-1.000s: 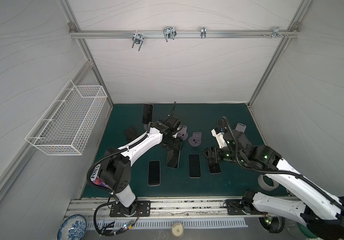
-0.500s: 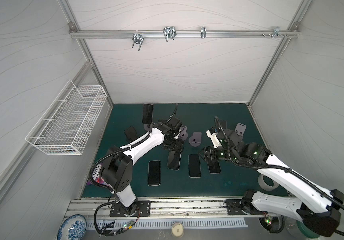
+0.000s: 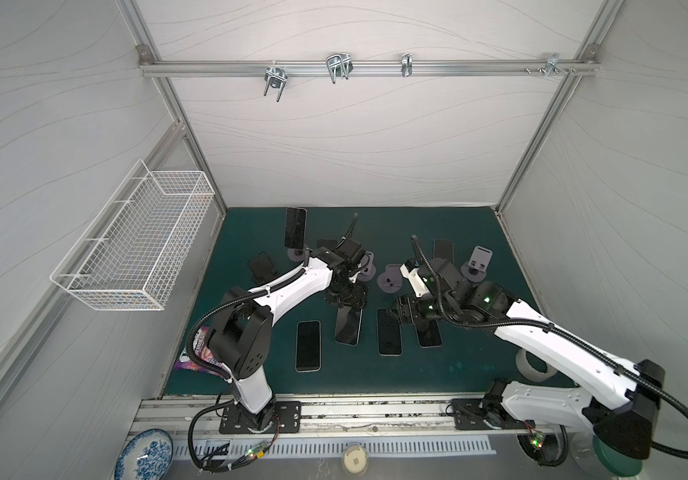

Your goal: Remove the phone from the phone stand

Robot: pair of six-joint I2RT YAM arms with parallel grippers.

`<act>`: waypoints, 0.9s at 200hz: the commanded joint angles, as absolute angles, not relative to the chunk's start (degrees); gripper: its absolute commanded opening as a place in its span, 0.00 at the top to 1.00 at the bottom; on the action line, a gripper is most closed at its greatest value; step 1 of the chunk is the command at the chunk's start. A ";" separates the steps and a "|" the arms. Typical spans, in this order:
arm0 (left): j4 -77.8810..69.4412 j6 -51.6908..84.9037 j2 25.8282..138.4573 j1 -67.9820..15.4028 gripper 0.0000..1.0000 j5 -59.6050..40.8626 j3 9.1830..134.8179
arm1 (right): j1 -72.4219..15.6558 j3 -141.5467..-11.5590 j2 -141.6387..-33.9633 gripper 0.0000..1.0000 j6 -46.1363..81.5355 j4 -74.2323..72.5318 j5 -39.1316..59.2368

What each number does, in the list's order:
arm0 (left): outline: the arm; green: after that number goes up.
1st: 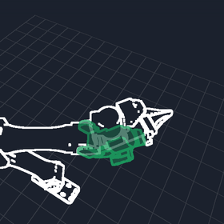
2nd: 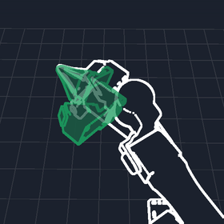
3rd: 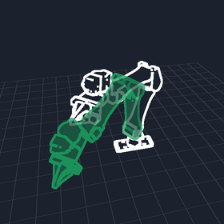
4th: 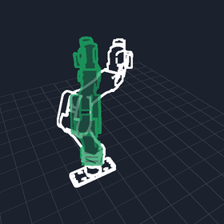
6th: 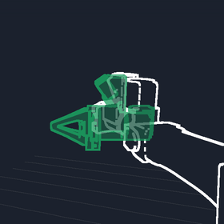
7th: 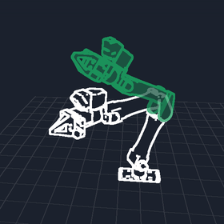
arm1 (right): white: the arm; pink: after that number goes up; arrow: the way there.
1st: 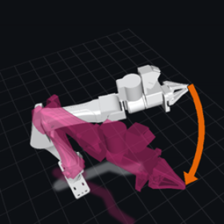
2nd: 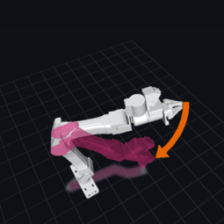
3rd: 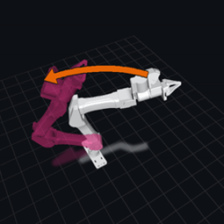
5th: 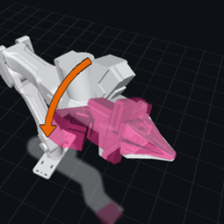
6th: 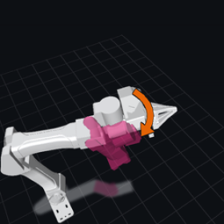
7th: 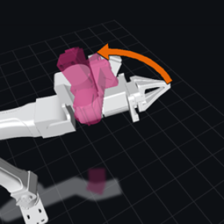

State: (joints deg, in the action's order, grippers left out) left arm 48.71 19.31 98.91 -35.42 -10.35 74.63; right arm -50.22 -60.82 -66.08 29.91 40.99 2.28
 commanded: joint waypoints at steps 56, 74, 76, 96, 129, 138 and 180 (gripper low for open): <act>45.54 21.94 102.05 -35.88 0.91 -13.18 73.17 | -49.91 -58.89 -67.01 0.24 29.51 39.77 3.17; 45.20 22.49 102.49 -36.26 0.91 -13.58 73.13 | -49.90 -59.15 -67.37 0.24 29.37 39.97 3.34; 45.14 22.63 102.48 -36.33 0.91 -13.61 73.06 | -49.89 -59.26 -67.36 0.24 29.36 39.94 3.34; 44.48 23.27 102.69 -36.69 0.91 -13.99 72.41 | -49.88 -60.13 -67.97 0.24 28.75 40.81 3.28; 43.87 25.10 102.61 -37.31 0.90 -14.31 71.22 | -49.80 -61.00 -68.05 0.23 28.23 42.18 3.33; 43.69 25.57 102.58 -37.55 0.90 -14.41 70.94 | -49.79 -60.84 -67.81 0.23 28.21 42.25 3.18; 42.68 28.25 103.49 -38.47 0.89 -14.59 70.60 | -49.74 -60.27 -66.88 0.23 28.23 42.54 3.17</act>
